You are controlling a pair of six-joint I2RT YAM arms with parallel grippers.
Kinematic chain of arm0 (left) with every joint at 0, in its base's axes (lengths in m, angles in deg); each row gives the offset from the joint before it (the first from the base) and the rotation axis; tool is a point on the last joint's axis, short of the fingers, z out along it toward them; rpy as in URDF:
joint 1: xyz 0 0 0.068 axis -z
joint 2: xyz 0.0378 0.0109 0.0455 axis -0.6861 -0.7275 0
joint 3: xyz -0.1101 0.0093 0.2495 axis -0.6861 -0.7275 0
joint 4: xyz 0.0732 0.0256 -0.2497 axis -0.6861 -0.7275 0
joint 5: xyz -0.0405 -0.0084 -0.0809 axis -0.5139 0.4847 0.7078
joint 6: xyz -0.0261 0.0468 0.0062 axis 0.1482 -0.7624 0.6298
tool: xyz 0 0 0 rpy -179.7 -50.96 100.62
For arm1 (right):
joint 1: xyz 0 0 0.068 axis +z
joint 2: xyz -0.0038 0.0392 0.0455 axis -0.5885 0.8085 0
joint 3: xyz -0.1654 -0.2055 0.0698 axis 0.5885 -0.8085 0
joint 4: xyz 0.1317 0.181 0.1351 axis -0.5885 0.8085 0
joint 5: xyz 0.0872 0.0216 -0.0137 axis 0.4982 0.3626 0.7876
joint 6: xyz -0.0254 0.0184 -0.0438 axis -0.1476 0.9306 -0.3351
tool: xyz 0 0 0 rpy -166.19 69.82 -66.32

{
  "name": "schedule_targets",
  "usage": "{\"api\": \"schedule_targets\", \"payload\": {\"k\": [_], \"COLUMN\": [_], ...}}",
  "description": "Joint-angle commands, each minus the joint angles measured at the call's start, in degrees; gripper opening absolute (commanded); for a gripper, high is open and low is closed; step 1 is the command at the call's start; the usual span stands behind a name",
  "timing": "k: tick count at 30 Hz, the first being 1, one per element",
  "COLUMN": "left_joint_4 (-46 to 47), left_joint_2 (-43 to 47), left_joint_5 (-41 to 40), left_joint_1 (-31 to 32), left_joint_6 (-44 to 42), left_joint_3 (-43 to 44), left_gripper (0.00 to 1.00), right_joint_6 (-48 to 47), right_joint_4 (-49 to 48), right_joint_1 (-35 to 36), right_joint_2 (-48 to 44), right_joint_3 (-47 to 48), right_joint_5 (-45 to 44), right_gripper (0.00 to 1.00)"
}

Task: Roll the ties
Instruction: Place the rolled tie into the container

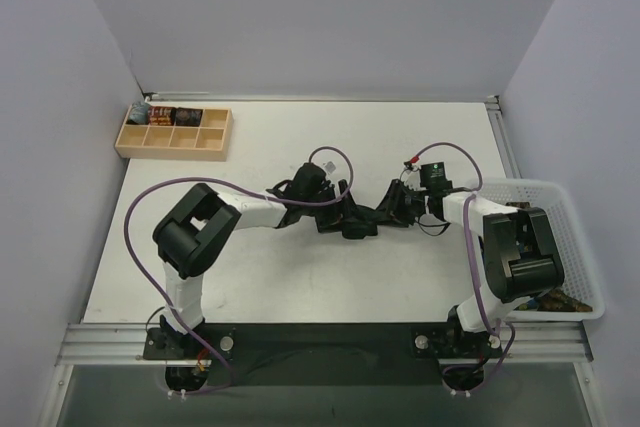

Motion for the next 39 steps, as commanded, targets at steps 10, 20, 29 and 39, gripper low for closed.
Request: {"api": "schedule_targets", "payload": {"k": [10,20,29,39], "left_joint_4": [8.1,14.7,19.0,20.4], "left_joint_2": [-1.5,-1.8,-2.4,0.2], "left_joint_5": [-2.6,-5.5,-6.8,-7.8], "left_joint_1": [2.6,2.6,2.6,1.8], "left_joint_6": [4.3,5.2,6.3,5.2], "left_joint_3": [0.2,-2.3,-4.5,-9.0], "left_gripper": [0.80,0.70,0.54,0.22], "right_joint_6": [3.1,4.0,4.0,-0.9], "right_joint_4": [-3.5,-4.3,-4.0,8.7], "right_joint_1": [0.5,1.6,2.5,2.4], "right_joint_2": [0.9,2.2,1.6,-9.3], "right_joint_3": [-0.9,-1.4,-2.0,3.0], "right_joint_5": [1.2,1.8,1.9,-2.3], "right_gripper": [0.29,0.28,0.28,0.34]}}
